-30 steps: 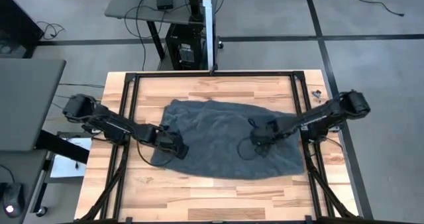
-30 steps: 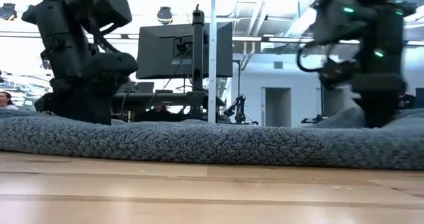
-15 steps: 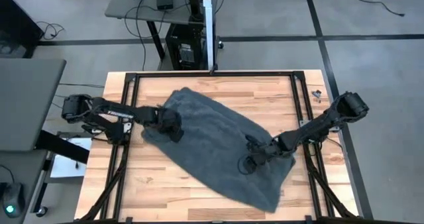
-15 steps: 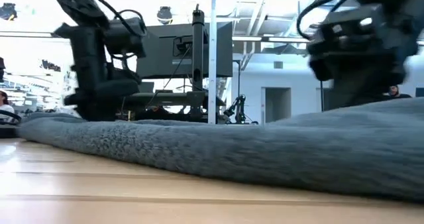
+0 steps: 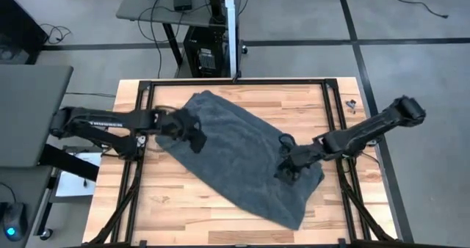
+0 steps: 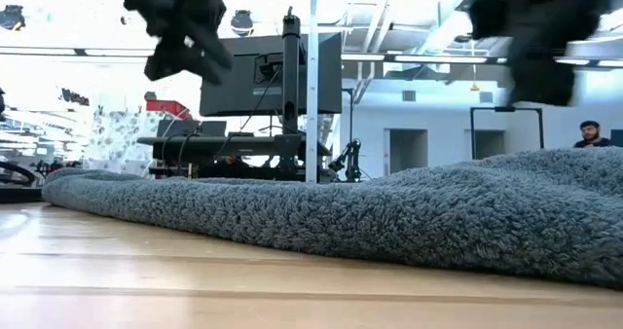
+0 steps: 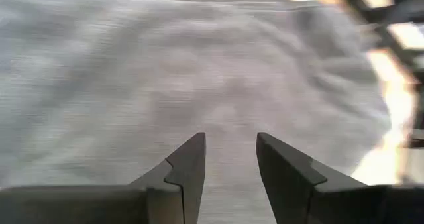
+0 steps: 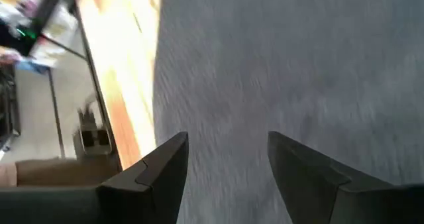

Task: Roll towel
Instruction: Fold the black towel

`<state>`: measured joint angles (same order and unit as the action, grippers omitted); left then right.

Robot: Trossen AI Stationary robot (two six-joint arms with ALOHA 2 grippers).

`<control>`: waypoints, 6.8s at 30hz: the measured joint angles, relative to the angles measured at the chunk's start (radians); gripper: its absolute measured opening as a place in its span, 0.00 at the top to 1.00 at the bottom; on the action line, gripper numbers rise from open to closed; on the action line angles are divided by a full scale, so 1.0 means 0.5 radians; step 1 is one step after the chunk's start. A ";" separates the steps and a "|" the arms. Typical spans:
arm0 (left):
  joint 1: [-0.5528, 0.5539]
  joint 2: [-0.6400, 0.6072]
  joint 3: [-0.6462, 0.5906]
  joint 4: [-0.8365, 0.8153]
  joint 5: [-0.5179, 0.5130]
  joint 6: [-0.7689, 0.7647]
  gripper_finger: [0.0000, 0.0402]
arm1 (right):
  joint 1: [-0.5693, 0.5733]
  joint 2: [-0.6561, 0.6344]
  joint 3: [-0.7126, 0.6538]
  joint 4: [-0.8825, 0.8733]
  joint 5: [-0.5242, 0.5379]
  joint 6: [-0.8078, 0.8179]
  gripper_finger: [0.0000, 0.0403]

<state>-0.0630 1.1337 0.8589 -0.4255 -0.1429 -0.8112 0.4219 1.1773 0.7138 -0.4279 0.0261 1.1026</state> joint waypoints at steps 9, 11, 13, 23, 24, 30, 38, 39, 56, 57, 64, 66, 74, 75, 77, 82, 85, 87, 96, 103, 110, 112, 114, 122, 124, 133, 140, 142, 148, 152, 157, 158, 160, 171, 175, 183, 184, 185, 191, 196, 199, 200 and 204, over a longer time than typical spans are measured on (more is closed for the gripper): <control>-0.522 0.600 -0.001 0.830 -0.153 -0.728 0.70 | 0.875 0.100 -0.004 -0.306 0.090 0.859 0.51; -0.598 0.778 0.005 0.976 -0.152 -0.877 0.70 | 1.037 0.160 -0.003 -0.319 0.159 1.018 0.51; -0.649 0.964 0.056 1.005 -0.150 -1.019 0.70 | 1.159 0.234 -0.004 -0.333 0.225 1.158 0.51; -0.647 1.359 0.298 0.169 -0.085 -0.986 0.70 | 1.215 0.741 -0.001 0.143 0.323 1.290 0.51; -0.643 1.358 0.298 0.048 -0.091 -0.912 0.70 | 1.193 0.790 0.001 0.253 0.327 1.289 0.51; -0.617 1.355 0.293 -0.452 -0.073 -0.315 0.70 | 1.020 1.070 0.005 0.982 0.464 1.091 0.51; -0.611 1.138 0.320 -0.864 -0.208 0.019 0.70 | 0.698 1.238 0.013 1.553 0.465 0.944 0.51; -0.611 1.074 0.345 -0.857 -0.239 -0.008 0.70 | 0.673 1.256 0.024 1.562 0.475 1.057 0.51; -0.869 0.688 0.393 -0.604 -0.297 -0.397 0.70 | 0.546 1.419 0.370 1.267 0.533 1.605 0.51; -0.891 0.691 0.391 -0.605 -0.295 -0.401 0.70 | 0.564 1.459 0.404 1.263 0.554 1.624 0.51; -0.940 0.719 0.393 -0.508 -0.308 -0.409 0.70 | 0.498 1.723 0.641 1.511 0.603 1.399 0.51; -0.956 0.720 0.393 -0.508 -0.310 -0.419 0.70 | 0.454 1.717 0.646 1.562 0.612 1.231 0.55; -1.050 0.715 0.394 -0.468 -0.302 -0.530 0.70 | 0.308 1.580 0.639 1.600 0.621 0.722 0.97; -1.070 0.715 0.394 -0.439 -0.301 -0.566 0.70 | 0.292 1.564 0.639 1.598 0.620 0.682 0.97; -1.114 0.715 0.394 -0.349 -0.302 -0.624 0.70 | 0.261 1.529 0.639 1.593 0.600 0.592 0.97; -1.210 0.715 0.394 -0.183 -0.320 -0.772 0.70 | 0.151 1.456 0.639 1.598 0.439 0.337 0.99; -1.226 0.715 0.394 -0.178 -0.321 -0.884 0.70 | 0.090 1.454 0.639 1.604 0.317 0.245 0.99; -1.224 0.715 0.394 -0.177 -0.323 -0.892 0.70 | 0.061 1.452 0.639 1.612 0.255 0.192 1.00; -1.241 0.715 0.394 0.126 -0.314 -0.990 0.70 | 0.001 1.450 0.640 1.733 0.171 0.021 1.00; -1.358 0.748 0.407 0.349 -0.314 -1.105 0.64 | -0.011 1.450 0.640 1.740 0.042 -0.080 1.00; -1.493 1.218 0.761 0.284 -0.301 -1.143 0.63 | -0.011 1.449 0.640 1.740 -0.115 -0.136 1.00; -1.513 1.399 0.964 0.180 -0.302 -1.078 0.63 | -0.011 1.449 0.641 1.734 -0.162 -0.164 1.00; -1.534 1.576 1.219 -0.035 -0.350 -1.000 0.64 | -0.012 1.448 0.641 1.725 -0.199 -0.181 1.00; -1.516 2.079 1.861 -0.355 -0.422 -0.685 0.65 | -0.046 1.448 0.642 1.700 -0.336 -0.249 1.00; -1.496 2.070 1.883 -0.424 -0.417 -0.566 0.65 | -0.055 1.448 0.642 1.697 -0.369 -0.250 1.00; -1.517 2.028 1.968 -0.956 -0.467 -0.548 0.60 | -0.050 1.448 0.642 1.696 -0.385 -0.250 1.00; -1.523 2.022 1.844 -0.837 -0.671 -0.450 0.60 | -0.083 1.448 0.642 1.727 -0.415 -0.165 1.00; -1.518 2.022 1.807 -0.757 -0.684 -0.370 0.60 | -0.096 1.448 0.642 1.735 -0.426 -0.165 1.00; -1.473 2.021 1.743 -0.714 -0.825 -0.174 0.60 | -0.131 1.448 0.642 1.753 -0.446 -0.165 1.00; -1.429 2.022 1.717 -0.694 -0.826 -0.109 0.60 | -0.158 1.448 0.642 1.772 -0.462 -0.098 1.00; -1.394 2.022 1.716 -0.624 -0.827 -0.105 0.60 | -0.195 1.448 0.642 1.829 -0.463 0.042 1.00; -1.388 2.022 1.716 -0.626 -0.827 -0.149 0.60 | -0.196 1.448 0.642 1.833 -0.463 0.056 1.00; -1.383 2.022 1.716 -0.641 -0.828 -0.232 0.60 | -0.196 1.448 0.642 1.829 -0.463 0.061 1.00; -1.410 2.022 1.743 -0.760 -0.816 -0.518 0.60 | -0.224 1.448 0.642 1.842 -0.633 -0.024 0.88; -1.405 2.022 1.743 -0.799 -0.814 -0.553 0.60 | -0.268 1.437 0.642 1.864 -0.752 -0.110 0.71; -1.404 2.022 1.743 -0.838 -0.813 -0.555 0.60 | -0.279 1.163 0.643 1.686 -0.819 -0.704 0.49; -1.404 2.022 1.743 -0.845 -0.812 -0.555 0.60 | -0.268 1.107 0.643 1.578 -0.769 -0.777 0.48; -1.404 2.022 1.743 -0.848 -0.811 -0.555 0.60 | -0.256 1.054 0.643 1.452 -0.716 -0.853 0.48; -1.408 2.022 1.743 -0.848 -0.809 -0.584 0.60 | -0.083 0.665 0.643 0.488 -0.125 -1.108 0.50; -1.408 2.022 1.743 -0.846 -0.809 -0.594 0.60 | 0.152 0.483 0.643 -0.086 0.433 -0.986 0.53; -1.408 2.022 1.743 -0.846 -0.808 -0.601 0.60 | 0.256 0.470 0.637 -0.223 0.577 -0.884 0.53; -1.408 2.022 1.743 -0.845 -0.808 -0.604 0.60 | 0.287 0.470 0.619 -0.217 0.580 -0.868 0.53; -1.408 2.022 1.743 -0.845 -0.807 -0.608 0.60 | 0.348 0.471 0.483 -0.078 0.604 -0.799 0.54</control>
<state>-0.7670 2.1448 1.7306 -0.8478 -0.5465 -1.1152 0.5959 1.4128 0.9555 -0.4669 0.3282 0.7031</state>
